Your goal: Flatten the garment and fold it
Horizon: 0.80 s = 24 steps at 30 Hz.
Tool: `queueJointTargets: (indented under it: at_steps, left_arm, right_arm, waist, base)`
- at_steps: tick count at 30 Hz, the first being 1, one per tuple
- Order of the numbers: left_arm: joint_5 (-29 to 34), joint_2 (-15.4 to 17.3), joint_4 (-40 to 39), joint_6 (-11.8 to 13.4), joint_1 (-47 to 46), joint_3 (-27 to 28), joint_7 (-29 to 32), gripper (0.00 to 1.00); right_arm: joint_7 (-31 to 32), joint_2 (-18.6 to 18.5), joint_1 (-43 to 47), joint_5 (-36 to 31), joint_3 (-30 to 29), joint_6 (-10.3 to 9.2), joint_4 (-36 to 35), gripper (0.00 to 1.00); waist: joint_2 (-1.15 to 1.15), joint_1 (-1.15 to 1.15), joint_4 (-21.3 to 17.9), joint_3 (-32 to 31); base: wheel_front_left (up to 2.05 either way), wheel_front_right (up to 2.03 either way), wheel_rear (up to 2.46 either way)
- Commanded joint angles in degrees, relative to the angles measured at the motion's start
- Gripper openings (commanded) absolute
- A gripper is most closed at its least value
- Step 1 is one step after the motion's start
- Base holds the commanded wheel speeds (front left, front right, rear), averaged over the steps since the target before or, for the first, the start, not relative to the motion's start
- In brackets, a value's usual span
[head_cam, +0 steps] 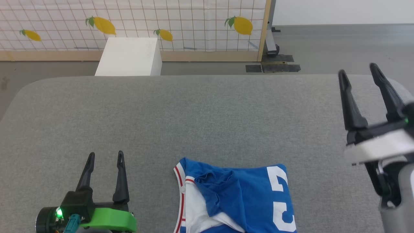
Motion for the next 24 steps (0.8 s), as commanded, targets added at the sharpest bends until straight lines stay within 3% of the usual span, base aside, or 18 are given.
queueJointTargets:
  at_steps: [1, 6, 9, 15, 24]
  left_arm:
    - [-0.06, -0.27, -0.19, 0.25, 0.02, -0.16, -0.21, 1.0]
    - [-0.33, -0.27, -0.25, 0.41, -0.39, -0.44, -0.21, 1.0]
    - [-0.52, -0.27, -0.14, 0.44, -1.15, -0.62, -0.21, 1.0]
    - [-0.74, -0.28, 0.14, 0.5, -2.57, -1.31, -0.21, 1.0]
    - [-1.04, -0.28, 0.42, 0.72, -4.62, -2.29, -0.21, 1.0]
  right_arm:
    - [3.92, -1.54, -1.95, 1.97, 1.5, -0.09, 1.0, 1.0]
    - [20.06, -8.13, -6.58, 10.94, 8.08, -0.09, 5.45, 1.0]
    - [29.28, -13.73, -7.94, 16.72, 14.95, -0.09, 7.82, 1.0]
    - [41.18, -22.12, -8.78, 28.6, 26.51, -0.09, 10.45, 1.0]
    - [49.96, -24.99, -8.35, 42.75, 34.51, -0.09, 13.69, 1.0]
  waist:
    - [0.0, 0.0, 0.22, 0.31]
    - [0.0, 0.0, 0.79, 1.57]
    - [0.0, 0.0, 1.34, 2.64]
    - [0.0, 0.0, 2.53, 4.78]
    - [0.0, 0.0, 4.29, 7.98]
  base:
    - [0.0, 0.0, 0.0]
    - [0.0, 0.0, 0.0]
    - [0.0, 0.0, 0.0]
    - [0.0, 0.0, 0.0]
    - [0.0, 0.0, 0.0]
